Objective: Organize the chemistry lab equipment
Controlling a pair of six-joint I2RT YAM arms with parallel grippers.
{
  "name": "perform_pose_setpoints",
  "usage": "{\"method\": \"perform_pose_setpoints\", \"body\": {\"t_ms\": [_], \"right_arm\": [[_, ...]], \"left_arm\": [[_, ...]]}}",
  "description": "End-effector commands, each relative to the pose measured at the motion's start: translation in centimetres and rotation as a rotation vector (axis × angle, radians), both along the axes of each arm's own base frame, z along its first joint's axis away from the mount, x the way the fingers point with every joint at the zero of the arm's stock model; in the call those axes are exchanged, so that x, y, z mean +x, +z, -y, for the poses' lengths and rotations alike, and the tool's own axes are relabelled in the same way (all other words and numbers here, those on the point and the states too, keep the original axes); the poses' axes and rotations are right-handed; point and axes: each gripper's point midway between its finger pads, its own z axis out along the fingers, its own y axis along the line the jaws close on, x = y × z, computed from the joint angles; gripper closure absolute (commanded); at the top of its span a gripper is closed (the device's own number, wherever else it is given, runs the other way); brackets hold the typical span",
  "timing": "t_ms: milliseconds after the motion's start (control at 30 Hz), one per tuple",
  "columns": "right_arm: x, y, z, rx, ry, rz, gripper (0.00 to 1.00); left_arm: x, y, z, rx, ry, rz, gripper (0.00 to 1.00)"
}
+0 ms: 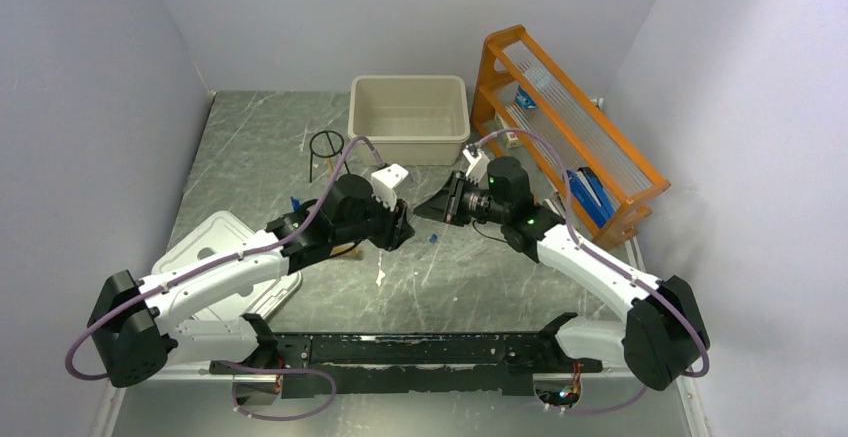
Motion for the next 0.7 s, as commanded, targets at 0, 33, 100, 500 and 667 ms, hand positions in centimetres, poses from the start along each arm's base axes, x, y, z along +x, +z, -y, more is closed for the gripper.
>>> {"method": "perform_pose_setpoints", "body": {"t_ms": [0, 33, 100, 500, 667], "right_arm": [[2.0, 1.1, 2.1, -0.098, -0.095, 0.202, 0.86], [2.8, 0.8, 2.9, -0.152, -0.130, 0.250, 0.86], [4.1, 0.0, 4.6, -0.252, -0.202, 0.315, 0.86], [7.5, -2.3, 10.5, -0.708, -0.486, 0.559, 0.87], [7.9, -3.3, 10.4, -0.806, -0.514, 0.581, 0.87]], "left_arm": [[1.2, 3.1, -0.6, -0.028, 0.099, 0.034, 0.47], [1.7, 3.6, -1.1, -0.025, 0.136, 0.047, 0.42], [2.3, 4.5, -2.2, -0.017, 0.200, 0.074, 0.34], [3.9, 8.7, -6.2, -0.028, 0.377, 0.226, 0.31], [3.4, 9.3, -6.1, -0.071, 0.330, 0.275, 0.31]]}}
